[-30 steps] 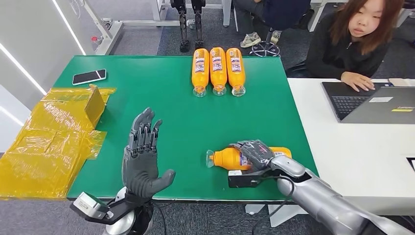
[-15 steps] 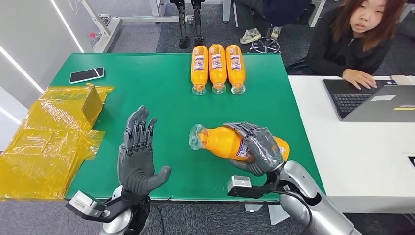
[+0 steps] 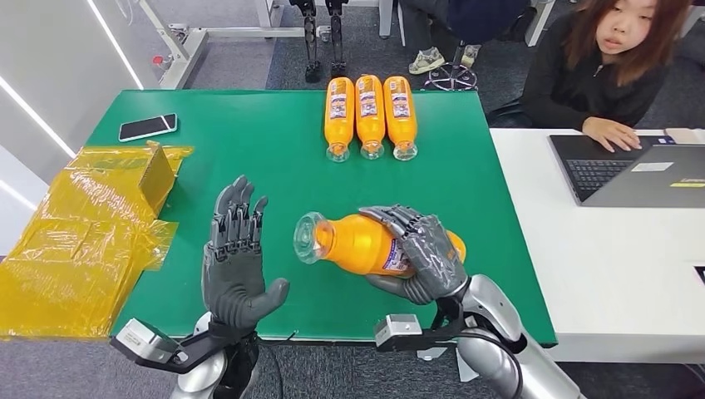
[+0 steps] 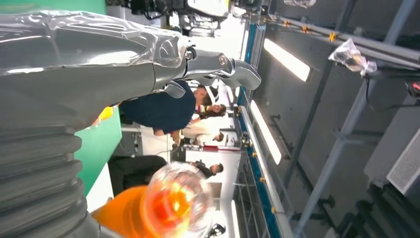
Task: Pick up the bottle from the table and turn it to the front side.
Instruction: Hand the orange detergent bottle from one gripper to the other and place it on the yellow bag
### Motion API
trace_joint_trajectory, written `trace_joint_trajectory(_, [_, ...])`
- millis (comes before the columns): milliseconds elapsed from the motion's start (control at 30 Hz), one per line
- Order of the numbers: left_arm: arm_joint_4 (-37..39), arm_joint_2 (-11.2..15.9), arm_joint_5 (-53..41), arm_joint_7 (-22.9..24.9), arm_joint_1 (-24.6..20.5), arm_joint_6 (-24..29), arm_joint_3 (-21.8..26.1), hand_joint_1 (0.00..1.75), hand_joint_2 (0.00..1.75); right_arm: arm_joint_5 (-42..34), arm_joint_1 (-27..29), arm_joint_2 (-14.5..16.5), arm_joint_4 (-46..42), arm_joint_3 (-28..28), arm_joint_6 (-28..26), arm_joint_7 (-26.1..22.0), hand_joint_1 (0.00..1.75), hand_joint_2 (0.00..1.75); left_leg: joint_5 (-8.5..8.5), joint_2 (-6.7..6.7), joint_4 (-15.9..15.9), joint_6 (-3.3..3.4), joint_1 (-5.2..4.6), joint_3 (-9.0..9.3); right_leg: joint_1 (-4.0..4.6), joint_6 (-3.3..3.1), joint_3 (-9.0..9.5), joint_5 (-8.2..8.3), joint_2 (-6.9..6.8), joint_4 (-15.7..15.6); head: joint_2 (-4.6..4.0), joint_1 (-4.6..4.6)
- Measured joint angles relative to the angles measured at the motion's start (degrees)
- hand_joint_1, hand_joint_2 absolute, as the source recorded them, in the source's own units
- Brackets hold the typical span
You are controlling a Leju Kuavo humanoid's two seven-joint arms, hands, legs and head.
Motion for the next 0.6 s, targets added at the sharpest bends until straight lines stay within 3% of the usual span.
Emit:
trace_joint_trajectory(300, [0.0,-1.6,1.1,0.0,-0.5,-2.1,-1.5,0.00,1.75,0.0,1.2,8.9,0.5,1.1,0.2,-0.3,1.75,1.75,0.00,0.01,0.0,0.00,0.00,-0.04,-0.01,0.00,-0.04,-0.01,0.00,0.0,0.00,0.00])
trace_joint_trajectory(600, [0.0,-2.2,2.3,0.0,-3.1,-2.3,-2.5,0.00,1.75,-5.1,2.1,13.6,1.8,2.9,3.6,-1.6,1.75,1.75,0.00,0.01,0.0,0.00,-0.01,-0.04,-0.01,0.00,-0.04,0.00,0.00,0.0,0.00,-0.01])
